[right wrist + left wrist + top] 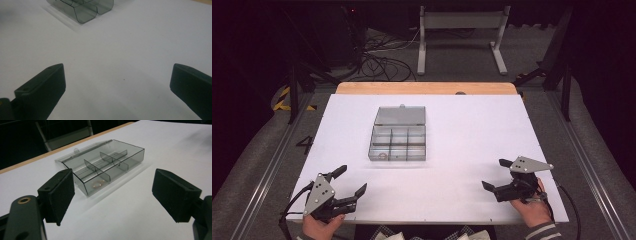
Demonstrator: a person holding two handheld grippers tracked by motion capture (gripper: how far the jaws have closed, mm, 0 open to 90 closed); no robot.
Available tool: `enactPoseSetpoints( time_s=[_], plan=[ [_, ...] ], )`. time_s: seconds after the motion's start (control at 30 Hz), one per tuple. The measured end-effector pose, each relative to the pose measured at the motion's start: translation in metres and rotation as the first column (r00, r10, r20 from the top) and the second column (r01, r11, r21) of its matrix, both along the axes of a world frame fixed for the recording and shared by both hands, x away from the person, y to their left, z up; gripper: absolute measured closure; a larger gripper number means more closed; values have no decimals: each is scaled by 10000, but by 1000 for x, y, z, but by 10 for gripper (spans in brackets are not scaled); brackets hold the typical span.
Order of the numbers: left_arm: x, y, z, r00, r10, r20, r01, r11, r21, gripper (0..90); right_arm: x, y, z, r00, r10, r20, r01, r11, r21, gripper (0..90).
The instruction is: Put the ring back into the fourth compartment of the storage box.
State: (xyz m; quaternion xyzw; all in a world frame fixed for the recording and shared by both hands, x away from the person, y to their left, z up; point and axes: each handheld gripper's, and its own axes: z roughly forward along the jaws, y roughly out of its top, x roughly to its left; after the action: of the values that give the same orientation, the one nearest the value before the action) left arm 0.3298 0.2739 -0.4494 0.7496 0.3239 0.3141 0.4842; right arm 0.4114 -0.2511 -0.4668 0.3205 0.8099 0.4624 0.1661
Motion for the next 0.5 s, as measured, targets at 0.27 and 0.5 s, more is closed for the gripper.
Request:
enactPoseSetpoints(
  time_s=[0.27, 0.5],
  plan=[
    [0, 1, 1, 10000, -41, 34, 40, 10000, 24, 187, -6, -9, -4, 10000, 8, 74, -7, 10000, -13, 8],
    [0, 1, 1, 10000, -50, 36, 50, 10000, 24, 187, -6, -6, -6, 9999, 140, -26, -140, 9998, -114, 8]
  ],
)
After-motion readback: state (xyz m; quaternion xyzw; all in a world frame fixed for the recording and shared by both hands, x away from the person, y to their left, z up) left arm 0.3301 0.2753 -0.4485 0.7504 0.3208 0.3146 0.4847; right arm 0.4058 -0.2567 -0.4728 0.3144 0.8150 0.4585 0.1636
